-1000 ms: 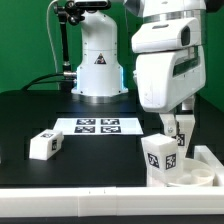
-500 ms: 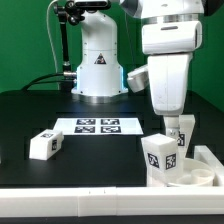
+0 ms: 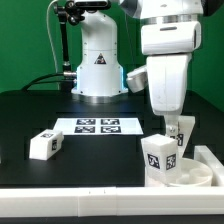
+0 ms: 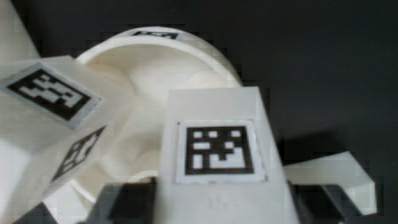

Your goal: Assemble stool

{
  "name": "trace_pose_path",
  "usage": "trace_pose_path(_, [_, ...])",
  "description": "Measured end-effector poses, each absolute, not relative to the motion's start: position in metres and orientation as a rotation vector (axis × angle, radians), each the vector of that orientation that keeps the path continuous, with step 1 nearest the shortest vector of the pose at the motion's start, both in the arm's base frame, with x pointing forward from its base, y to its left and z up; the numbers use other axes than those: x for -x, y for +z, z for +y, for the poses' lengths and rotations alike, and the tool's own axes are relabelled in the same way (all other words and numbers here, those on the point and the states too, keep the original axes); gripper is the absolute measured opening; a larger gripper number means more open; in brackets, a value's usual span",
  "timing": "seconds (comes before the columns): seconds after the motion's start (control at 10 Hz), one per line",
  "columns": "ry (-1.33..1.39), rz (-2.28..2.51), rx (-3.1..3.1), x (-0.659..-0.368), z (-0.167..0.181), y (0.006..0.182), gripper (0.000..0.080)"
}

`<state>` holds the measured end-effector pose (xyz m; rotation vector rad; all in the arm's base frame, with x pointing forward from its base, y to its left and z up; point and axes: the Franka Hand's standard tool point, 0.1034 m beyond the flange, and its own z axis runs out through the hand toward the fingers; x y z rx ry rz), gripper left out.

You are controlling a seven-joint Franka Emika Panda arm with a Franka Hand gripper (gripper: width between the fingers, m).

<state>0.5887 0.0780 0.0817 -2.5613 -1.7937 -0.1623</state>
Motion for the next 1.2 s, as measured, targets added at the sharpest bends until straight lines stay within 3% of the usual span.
trace_pose_path(0.4, [-0.161, -1.577, 2.690, -0.5887, 0.0779, 0.0816, 0.0338])
trace_pose_path(1.2, [-0.275, -0.359, 3.035, -0.5873, 0.0845, 0.0796, 0.0340])
